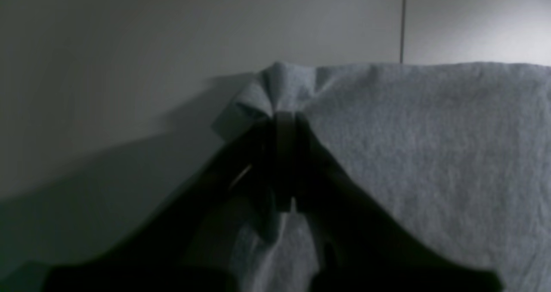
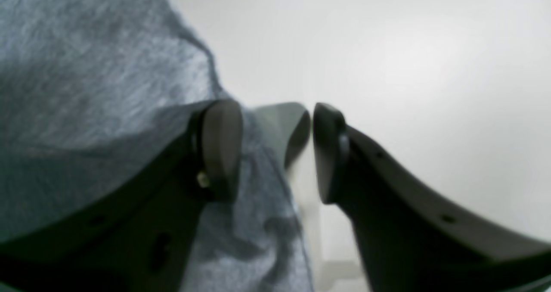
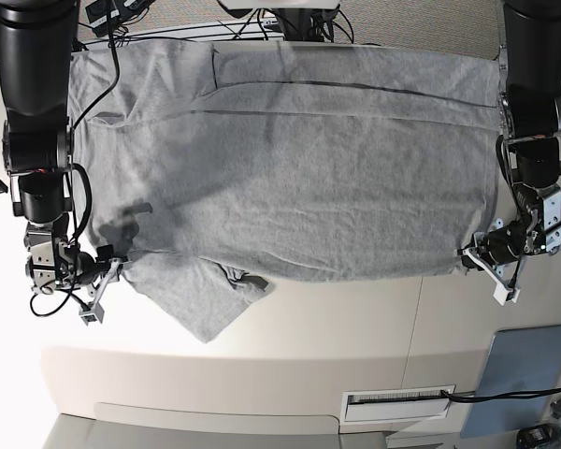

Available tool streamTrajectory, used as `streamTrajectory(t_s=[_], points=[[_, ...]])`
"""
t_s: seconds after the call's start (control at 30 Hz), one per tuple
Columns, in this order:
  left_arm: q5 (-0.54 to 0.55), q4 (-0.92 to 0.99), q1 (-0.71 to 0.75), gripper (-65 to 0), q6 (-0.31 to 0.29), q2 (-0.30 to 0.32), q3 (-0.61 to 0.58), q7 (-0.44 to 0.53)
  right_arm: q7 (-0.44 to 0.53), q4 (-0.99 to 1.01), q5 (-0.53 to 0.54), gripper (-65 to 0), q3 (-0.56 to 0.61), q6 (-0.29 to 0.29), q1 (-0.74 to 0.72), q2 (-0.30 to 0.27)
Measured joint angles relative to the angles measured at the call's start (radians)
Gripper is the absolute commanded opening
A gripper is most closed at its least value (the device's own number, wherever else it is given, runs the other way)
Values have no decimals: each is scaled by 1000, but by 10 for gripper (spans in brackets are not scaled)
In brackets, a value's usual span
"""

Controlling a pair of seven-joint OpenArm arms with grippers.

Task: Fold the T-shirt properly
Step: 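Grasp the opposite edge with both grippers and fold it over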

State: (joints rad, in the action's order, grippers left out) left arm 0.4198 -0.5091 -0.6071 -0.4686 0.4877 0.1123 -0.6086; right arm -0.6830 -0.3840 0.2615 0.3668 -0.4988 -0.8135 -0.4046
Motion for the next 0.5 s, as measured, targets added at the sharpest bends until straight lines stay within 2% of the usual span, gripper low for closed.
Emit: streamTrajectory(t_s=[0.13, 0.4, 0.5], points=[[0, 0, 0, -650, 0, 0, 0, 1, 4, -1, -1, -650, 0, 2, 1, 4], [11, -12, 1, -650, -1, 1, 0, -9, -13, -33, -2, -650, 0, 25, 10, 6], [60, -30, 6, -650, -74, 18, 0, -70, -59, -76, -11, -650, 0, 27, 18, 6]])
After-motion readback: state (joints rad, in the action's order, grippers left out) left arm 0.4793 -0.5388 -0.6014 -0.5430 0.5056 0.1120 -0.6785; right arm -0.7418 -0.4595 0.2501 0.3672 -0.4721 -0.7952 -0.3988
